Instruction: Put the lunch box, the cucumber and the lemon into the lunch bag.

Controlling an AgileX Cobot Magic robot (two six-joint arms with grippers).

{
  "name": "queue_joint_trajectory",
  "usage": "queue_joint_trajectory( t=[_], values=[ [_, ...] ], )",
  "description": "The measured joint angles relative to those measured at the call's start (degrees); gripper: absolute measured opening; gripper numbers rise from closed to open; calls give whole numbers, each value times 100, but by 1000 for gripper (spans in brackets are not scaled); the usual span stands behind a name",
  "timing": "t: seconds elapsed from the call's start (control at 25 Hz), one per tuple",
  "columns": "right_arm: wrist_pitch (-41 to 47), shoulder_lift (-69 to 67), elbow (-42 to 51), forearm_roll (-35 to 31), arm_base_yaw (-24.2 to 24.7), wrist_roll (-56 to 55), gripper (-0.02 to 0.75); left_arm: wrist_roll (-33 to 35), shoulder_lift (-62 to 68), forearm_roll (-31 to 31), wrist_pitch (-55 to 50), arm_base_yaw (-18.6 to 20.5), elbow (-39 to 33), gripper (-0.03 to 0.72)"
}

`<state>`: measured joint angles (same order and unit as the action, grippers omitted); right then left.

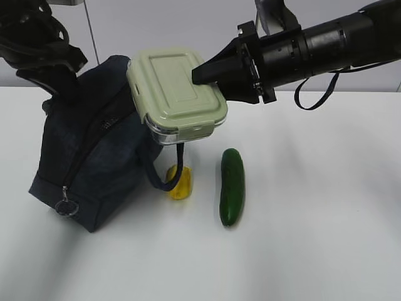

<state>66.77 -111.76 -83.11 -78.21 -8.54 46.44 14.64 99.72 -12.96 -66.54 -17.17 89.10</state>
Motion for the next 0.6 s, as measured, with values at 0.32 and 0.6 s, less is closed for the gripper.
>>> queue_joint_trajectory(
  t=[0.32,0.6],
  values=[
    [8,0,0,0,-5,0,358,0,0,-352,0,0,0,11],
    [8,-260,0,0,-14,0,358,54,0,-549,0,0,0,11]
  ],
)
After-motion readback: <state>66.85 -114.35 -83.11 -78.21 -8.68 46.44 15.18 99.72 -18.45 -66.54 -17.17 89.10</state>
